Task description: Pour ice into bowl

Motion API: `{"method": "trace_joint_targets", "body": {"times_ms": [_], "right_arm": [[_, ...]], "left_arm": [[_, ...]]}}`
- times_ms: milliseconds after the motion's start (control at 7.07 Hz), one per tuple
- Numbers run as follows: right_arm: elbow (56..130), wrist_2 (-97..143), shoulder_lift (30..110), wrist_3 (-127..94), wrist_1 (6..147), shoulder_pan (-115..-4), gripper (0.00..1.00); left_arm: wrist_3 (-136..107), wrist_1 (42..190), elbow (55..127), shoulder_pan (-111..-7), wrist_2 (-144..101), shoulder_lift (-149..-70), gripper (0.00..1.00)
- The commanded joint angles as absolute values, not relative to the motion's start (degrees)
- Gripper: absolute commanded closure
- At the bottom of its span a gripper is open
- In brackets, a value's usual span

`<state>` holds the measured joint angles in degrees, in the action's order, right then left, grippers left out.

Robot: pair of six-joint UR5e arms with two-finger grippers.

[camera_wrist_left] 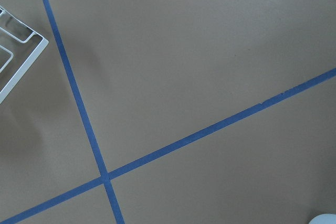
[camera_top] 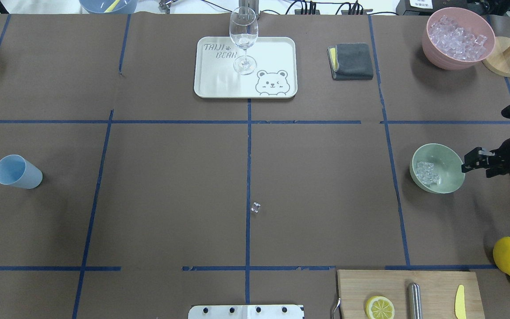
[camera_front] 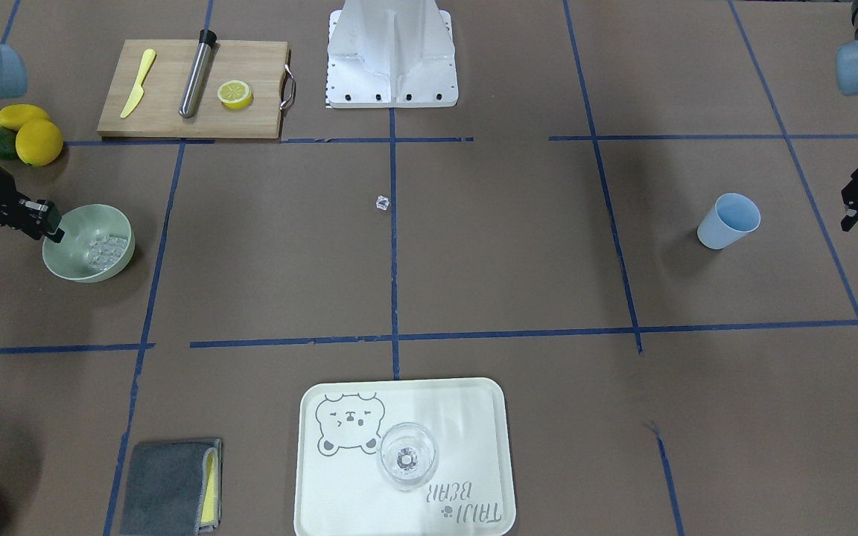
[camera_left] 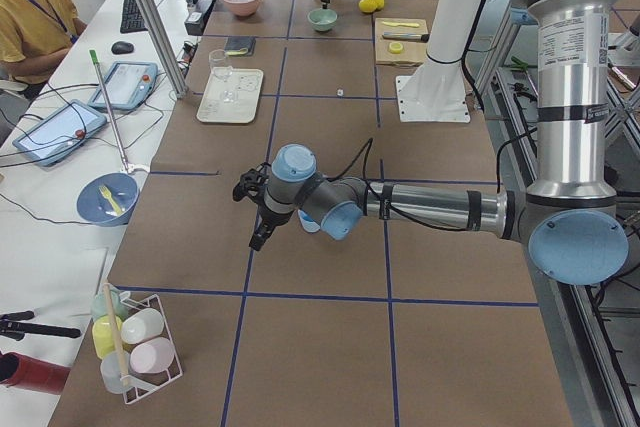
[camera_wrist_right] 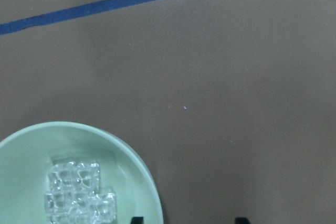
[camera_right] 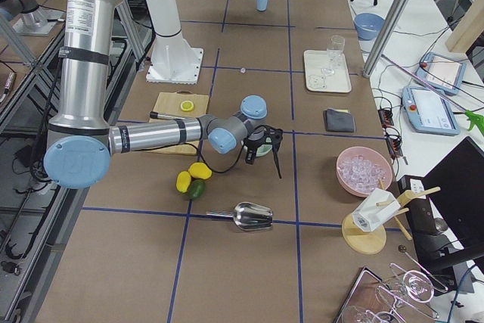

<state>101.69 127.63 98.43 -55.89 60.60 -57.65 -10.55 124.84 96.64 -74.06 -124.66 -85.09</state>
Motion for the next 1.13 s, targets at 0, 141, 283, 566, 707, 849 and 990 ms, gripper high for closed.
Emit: {"method": "trace_joint_targets", "body": {"times_ms": [0,141,283,566,707,849,990], "right_arm": [[101.5,134.0,99.3,-47.6,62.7,-67.0,0.00],[101.6,134.2,99.3,-42.3,65.5,-70.5,0.00],[101.8,134.6,99.1,-34.3,71.2,-74.8,0.00],[102.0,134.6,97.4,-14.8,86.4,-82.6,0.00],[102.2,133.9,94.8,-8.6,92.5,-85.1,0.00],[102.3,133.9,94.0,-7.0,94.7,-85.3,0.00],[102.1,134.0,93.9,-7.0,94.7,-85.3,0.00]], "left_arm": [[-10.5,124.5,96.5,-74.1,-124.6,-84.9,0.00],[-10.5,124.0,95.5,-74.1,-124.9,-85.1,0.00],[-10.5,123.3,94.1,-74.3,-125.6,-85.5,0.00],[-10.1,111.2,93.7,-79.6,-138.4,-86.9,0.00],[-9.8,104.5,95.2,-81.5,-139.4,-87.0,0.00],[-8.5,99.0,98.8,-84.6,-139.1,-86.9,0.00],[-0.8,98.4,97.9,-87.2,-138.7,-86.9,0.00]]}}
